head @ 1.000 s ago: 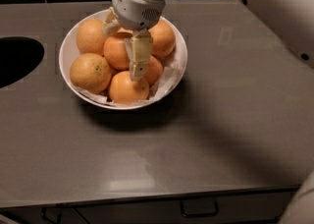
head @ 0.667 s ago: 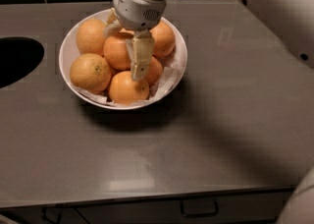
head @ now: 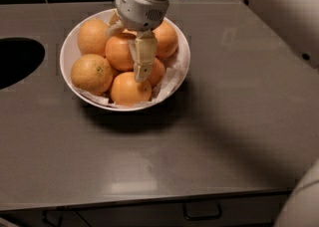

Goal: Pick orange from white bowl

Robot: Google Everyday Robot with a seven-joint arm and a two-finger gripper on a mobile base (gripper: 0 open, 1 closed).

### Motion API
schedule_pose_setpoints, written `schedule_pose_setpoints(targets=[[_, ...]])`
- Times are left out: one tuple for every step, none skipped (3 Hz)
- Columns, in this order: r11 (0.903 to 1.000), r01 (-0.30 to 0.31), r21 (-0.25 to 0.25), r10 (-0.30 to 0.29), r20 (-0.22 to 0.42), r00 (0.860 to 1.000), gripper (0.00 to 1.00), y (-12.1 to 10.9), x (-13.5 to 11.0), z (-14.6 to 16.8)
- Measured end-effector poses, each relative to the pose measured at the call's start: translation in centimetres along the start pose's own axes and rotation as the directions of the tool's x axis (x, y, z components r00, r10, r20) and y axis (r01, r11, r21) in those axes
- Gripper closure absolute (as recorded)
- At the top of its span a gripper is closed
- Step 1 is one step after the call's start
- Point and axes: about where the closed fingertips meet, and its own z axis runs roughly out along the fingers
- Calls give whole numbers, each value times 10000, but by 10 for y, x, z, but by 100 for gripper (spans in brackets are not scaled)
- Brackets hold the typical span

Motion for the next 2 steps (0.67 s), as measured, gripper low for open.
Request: schedule_pose_setpoints(targets=[[10000, 8, -9, -8, -25, 10000, 25, -1, 1, 0], [10000, 24, -19, -24, -39, 10000, 27, -2, 2, 1]])
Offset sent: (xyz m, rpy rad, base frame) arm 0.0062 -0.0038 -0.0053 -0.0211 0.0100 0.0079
